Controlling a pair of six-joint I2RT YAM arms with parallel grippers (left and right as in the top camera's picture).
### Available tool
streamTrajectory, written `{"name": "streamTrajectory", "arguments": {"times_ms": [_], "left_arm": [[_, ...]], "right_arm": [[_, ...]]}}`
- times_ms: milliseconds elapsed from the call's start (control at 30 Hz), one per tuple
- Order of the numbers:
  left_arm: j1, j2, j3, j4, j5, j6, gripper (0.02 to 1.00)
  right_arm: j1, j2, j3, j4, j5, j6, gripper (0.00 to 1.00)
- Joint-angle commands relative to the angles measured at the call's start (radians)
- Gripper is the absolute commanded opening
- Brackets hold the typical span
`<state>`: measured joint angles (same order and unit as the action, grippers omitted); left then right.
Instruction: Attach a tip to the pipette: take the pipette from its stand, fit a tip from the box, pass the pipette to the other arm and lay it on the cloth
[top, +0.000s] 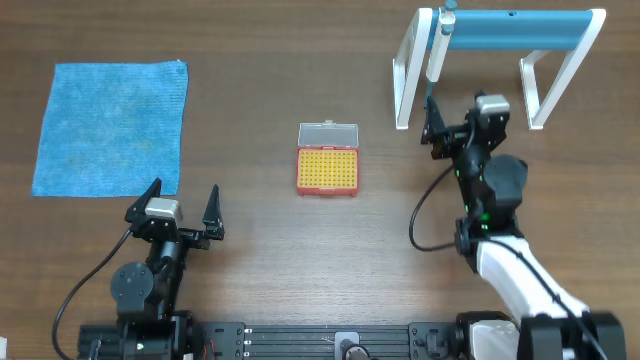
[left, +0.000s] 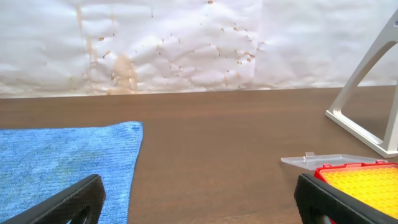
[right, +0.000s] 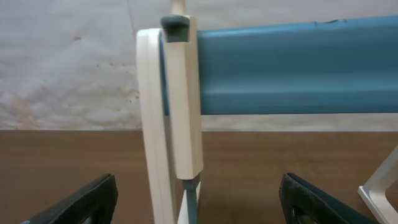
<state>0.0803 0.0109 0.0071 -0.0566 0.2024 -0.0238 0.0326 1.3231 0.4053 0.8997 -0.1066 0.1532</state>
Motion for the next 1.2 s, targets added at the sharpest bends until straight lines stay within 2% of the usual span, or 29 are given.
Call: {"name": "streamTrajectory", "arguments": {"times_ms": [33, 267, 433, 1200], "left_arm": [[-0.002, -0.006, -0.002, -0.008, -0.011, 0.009, 0.985], [-0.002, -0.006, -0.002, -0.008, -0.011, 0.009, 0.985], [-0.002, -0.006, -0.002, -0.008, -0.011, 0.009, 0.985], [-0.002, -0.006, -0.002, -0.008, -0.011, 0.009, 0.985]], "right_arm": [[-0.006, 0.087, 0.090, 0.008, 0.025, 0.006, 0.847], [-0.008, 0.196, 0.188, 0.006, 0.047, -0.008, 0.847], [-0.008, 0.222, 0.259, -0.095, 0.047, -0.008, 0.847], [-0.013, 0.233, 0.288, -0.140, 0.047, -0.008, 0.847]]}}
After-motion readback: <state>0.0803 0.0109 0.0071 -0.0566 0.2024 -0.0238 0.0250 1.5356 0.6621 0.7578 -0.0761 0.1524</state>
